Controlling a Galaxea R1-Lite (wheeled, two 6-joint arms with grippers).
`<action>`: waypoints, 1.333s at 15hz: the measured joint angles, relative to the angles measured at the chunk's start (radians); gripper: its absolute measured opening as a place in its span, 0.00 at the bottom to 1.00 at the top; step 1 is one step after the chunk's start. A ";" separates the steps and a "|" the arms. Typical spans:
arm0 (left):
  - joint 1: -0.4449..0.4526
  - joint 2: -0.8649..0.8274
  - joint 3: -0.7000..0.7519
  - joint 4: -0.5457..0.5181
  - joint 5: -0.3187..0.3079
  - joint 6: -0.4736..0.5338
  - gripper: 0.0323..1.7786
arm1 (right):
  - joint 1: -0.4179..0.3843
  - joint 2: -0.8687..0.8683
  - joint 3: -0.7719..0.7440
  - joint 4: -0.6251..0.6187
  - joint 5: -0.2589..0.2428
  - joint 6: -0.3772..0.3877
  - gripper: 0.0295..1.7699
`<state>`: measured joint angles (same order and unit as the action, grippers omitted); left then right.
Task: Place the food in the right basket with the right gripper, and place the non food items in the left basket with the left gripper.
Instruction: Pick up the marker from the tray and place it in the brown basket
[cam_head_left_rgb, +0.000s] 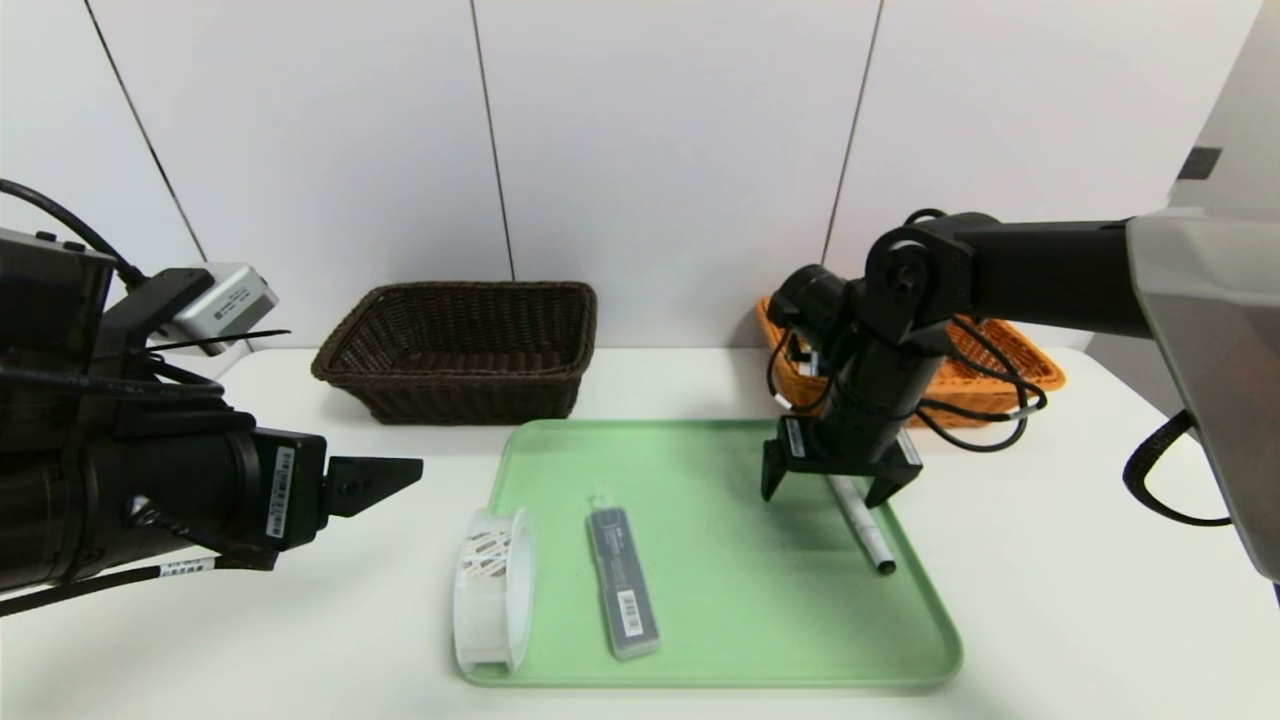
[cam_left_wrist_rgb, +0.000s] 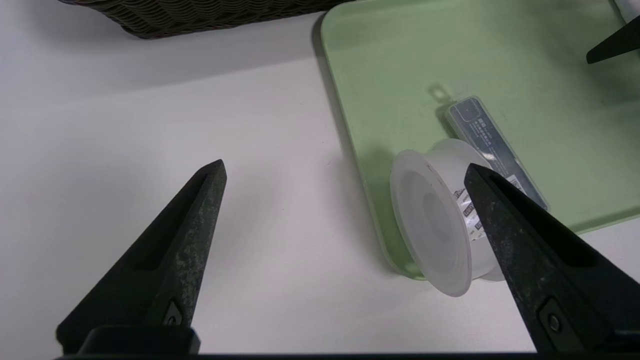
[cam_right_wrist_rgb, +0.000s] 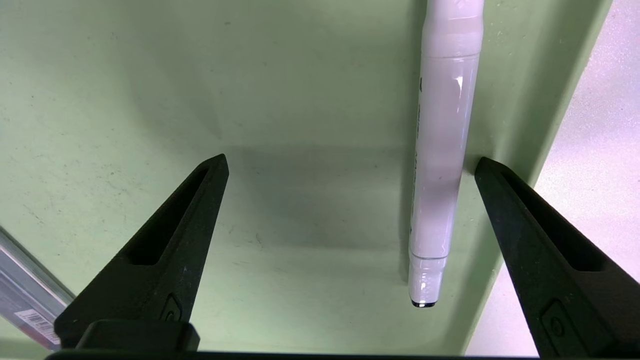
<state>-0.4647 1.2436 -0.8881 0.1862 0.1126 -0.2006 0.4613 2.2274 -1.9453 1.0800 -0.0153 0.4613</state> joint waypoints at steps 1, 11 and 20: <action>0.000 0.000 0.000 0.000 0.000 0.000 0.95 | 0.000 0.000 0.000 0.000 -0.001 -0.001 0.96; 0.000 -0.008 0.000 0.001 0.001 0.000 0.95 | 0.005 0.005 0.000 0.005 -0.006 -0.003 0.96; 0.000 -0.026 -0.004 0.008 0.001 0.001 0.95 | 0.010 0.013 0.000 0.007 -0.007 0.001 0.45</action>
<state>-0.4647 1.2181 -0.8919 0.1938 0.1140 -0.1996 0.4713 2.2404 -1.9449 1.0866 -0.0221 0.4628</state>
